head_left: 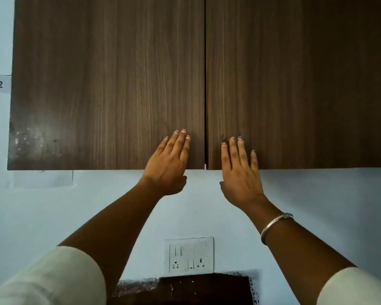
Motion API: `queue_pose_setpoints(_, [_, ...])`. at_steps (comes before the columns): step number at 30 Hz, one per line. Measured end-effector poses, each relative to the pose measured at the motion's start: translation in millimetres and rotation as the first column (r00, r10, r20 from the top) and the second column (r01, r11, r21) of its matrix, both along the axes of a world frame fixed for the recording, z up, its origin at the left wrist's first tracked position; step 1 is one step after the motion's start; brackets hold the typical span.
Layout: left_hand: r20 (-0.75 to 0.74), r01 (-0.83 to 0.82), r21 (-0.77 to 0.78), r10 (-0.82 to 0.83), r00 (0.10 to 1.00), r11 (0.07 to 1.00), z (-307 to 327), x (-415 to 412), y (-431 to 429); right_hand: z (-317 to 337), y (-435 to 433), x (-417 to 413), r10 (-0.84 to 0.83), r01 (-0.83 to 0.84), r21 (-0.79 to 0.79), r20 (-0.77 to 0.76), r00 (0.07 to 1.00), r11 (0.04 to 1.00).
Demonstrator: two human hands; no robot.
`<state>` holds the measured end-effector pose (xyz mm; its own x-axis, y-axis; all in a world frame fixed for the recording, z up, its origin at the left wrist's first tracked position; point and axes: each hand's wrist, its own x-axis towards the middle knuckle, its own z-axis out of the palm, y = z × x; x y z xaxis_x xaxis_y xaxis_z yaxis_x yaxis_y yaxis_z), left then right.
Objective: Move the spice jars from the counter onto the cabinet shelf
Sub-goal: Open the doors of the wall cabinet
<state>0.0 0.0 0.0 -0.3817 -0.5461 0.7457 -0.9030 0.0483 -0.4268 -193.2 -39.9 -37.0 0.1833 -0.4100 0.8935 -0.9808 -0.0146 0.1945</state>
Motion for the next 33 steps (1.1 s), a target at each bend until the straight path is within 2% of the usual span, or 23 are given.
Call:
queue_pose_setpoints(2, [-0.017, 0.023, -0.004, -0.023, 1.000, 1.000, 1, -9, -9, 2, -7, -1, -0.008, 0.009, -0.064, 0.021, 1.000, 0.998])
queue_pose_setpoints(6, [-0.013, 0.108, -0.051, -0.109, 0.994, 0.993, 1, -29, -25, 5, -25, -5, -0.037, 0.030, -0.211, -0.031, 0.999, 0.977])
queue_pose_setpoints(9, [-0.109, 0.191, -0.100, -0.202, 0.973, 0.976, 5, -42, -35, 9, -34, -4, -0.043, 0.036, -0.280, -0.020, 0.999, 0.959])
queue_pose_setpoints(13, [-0.097, 0.265, -0.101, -0.275, 0.957, 0.959, 6, -56, -46, 14, -47, 1, -0.037, 0.036, -0.290, 0.002, 0.999, 0.956])
queue_pose_setpoints(20, [-0.232, 0.364, -0.081, -0.373, 0.898, 0.928, -4, -63, -54, 12, -56, 4, 0.037, -0.041, -0.279, -0.017, 0.999, 0.959])
queue_pose_setpoints(24, [-0.332, 0.438, 0.017, -0.408, 0.850, 0.899, 3, -66, -46, 11, -50, 3, 0.006, -0.014, -0.265, -0.033, 0.999, 0.964])
queue_pose_setpoints(28, [-0.390, 0.563, 0.110, -0.486, 0.783, 0.819, 6, -67, -28, 10, -34, 0, 0.001, -0.009, -0.233, -0.035, 0.999, 0.972])
queue_pose_setpoints(31, [-0.328, 0.581, 0.083, -0.528, 0.783, 0.810, 7, -67, -18, 11, -19, -4, 0.010, -0.018, -0.224, -0.036, 0.999, 0.975])
queue_pose_setpoints(33, [-0.212, 0.532, 0.037, -0.514, 0.831, 0.846, 9, -68, -11, 12, -5, -9, 0.008, -0.021, -0.235, -0.055, 0.998, 0.972])
